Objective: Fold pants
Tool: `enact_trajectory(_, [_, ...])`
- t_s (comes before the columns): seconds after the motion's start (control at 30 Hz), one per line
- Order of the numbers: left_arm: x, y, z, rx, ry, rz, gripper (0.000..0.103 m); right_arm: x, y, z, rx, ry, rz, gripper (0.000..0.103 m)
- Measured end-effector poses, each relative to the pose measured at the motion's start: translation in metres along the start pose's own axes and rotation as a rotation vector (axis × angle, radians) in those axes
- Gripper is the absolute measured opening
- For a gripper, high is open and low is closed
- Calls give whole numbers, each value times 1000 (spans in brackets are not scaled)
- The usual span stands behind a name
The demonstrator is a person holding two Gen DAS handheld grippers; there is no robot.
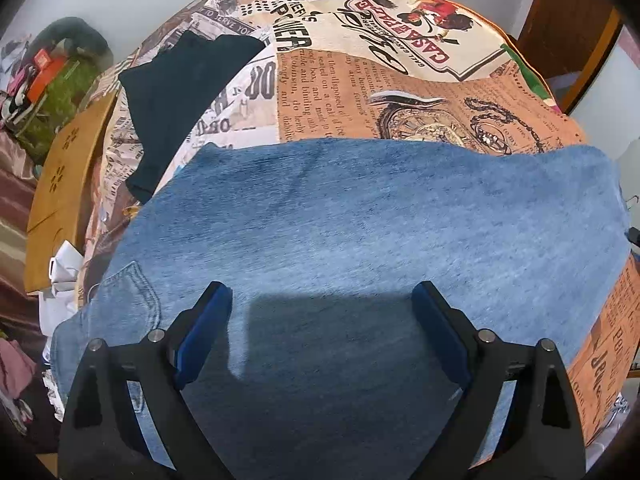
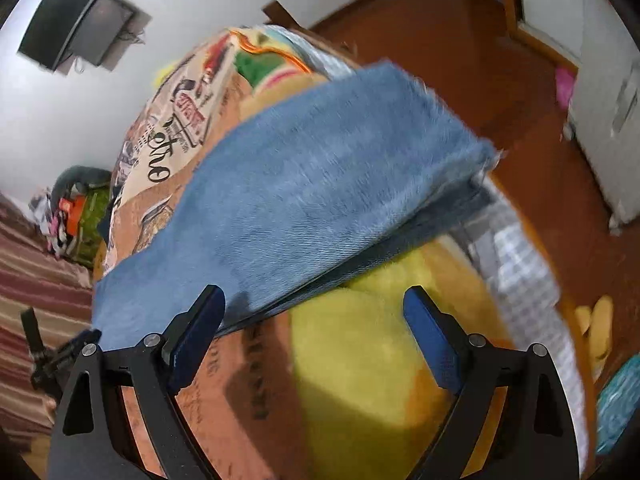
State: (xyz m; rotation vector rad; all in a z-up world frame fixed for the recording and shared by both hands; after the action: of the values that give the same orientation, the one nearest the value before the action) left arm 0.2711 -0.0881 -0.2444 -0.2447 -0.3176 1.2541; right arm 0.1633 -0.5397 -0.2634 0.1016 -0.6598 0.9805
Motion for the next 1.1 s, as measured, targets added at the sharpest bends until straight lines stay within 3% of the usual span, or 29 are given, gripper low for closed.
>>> enact_trajectory(0.1, [-5, -3, -1, -5, -8, -13, 94, -5, -7, -5, -12, -19, -43, 89])
enact_trajectory(0.27, [-10, -5, -3, -24, -21, -28, 95, -10, -19, 1, -59, -36, -56, 72])
enact_trajectory(0.37, [-12, -5, -5, -34, -28, -30, 96, -9, -24, 2, -91, -19, -30, 56])
enact_trajectory(0.43, [-12, -6, -5, -34, -27, -27, 96, -7, -26, 6, -126, -7, -11, 39])
enact_trajectory(0.53, [-11, -6, -5, -32, -26, -25, 96, -3, -29, 11, -184, 7, 1, 26])
enact_trajectory(0.73, [-12, -4, 7, -41, -25, -35, 96, 22, -30, 34, -304, 39, 119, 16])
enact_trajectory(0.93, [-7, 1, 43, -132, -50, -35, 96, 68, -33, 68, -381, 13, 282, 12])
enact_trajectory(1.1, [-1, 7, 77, -223, -62, -22, 96, 117, -23, 87, -423, -59, 390, 10])
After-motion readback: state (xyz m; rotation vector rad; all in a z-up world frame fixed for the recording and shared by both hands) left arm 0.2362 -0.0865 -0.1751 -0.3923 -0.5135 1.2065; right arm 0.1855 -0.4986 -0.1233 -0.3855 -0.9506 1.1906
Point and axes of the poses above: each gripper's, at about its wrist camera, not at the fingertips, and z roughly against the way its jaws point, x to its left, y to its underside, the point moved 1 cm from there along -z, roughly the way its jaws point, and after that the axes turned 6 degrees about -z, right-handed, at the moved point
